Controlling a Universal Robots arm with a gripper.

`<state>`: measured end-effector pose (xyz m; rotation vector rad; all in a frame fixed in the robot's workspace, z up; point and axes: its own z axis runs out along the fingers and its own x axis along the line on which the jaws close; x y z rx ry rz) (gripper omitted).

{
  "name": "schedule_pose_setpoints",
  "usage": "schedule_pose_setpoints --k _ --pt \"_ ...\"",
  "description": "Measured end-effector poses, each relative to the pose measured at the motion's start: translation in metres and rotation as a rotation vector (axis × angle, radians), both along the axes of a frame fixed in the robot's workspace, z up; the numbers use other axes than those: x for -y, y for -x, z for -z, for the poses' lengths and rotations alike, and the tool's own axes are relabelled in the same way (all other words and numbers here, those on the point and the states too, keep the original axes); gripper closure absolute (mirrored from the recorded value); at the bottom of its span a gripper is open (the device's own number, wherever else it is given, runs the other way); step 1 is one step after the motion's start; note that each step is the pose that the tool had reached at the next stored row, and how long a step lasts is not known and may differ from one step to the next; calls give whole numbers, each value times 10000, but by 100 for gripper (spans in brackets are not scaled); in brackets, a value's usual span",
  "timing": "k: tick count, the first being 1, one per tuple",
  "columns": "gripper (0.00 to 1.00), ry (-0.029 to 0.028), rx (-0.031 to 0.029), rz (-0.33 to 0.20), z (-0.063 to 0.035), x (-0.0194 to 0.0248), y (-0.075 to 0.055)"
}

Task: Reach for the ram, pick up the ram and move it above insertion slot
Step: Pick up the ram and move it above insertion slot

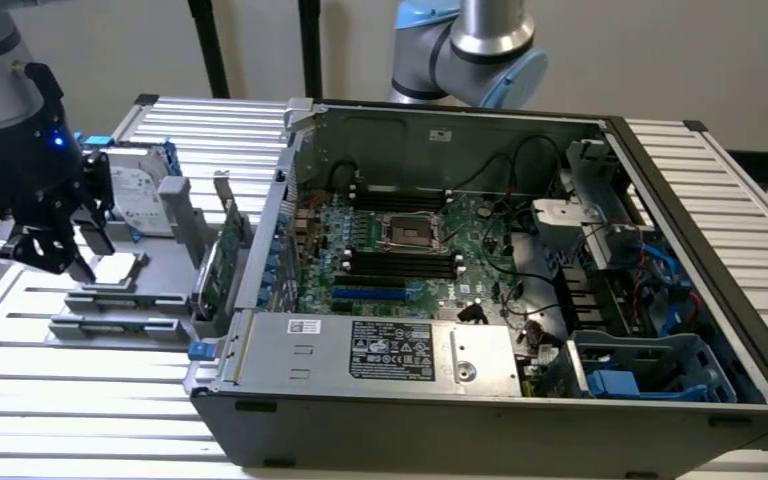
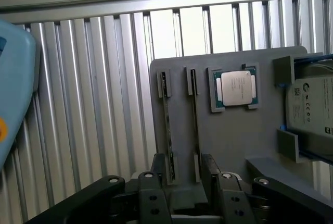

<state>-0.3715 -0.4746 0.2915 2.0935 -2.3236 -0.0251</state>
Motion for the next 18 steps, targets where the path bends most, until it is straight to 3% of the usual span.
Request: schedule_pose_setpoints --k 9,18 --pt "58 -1 1 0 163 45 1" --pt "58 -1 1 -78 327 55 1"
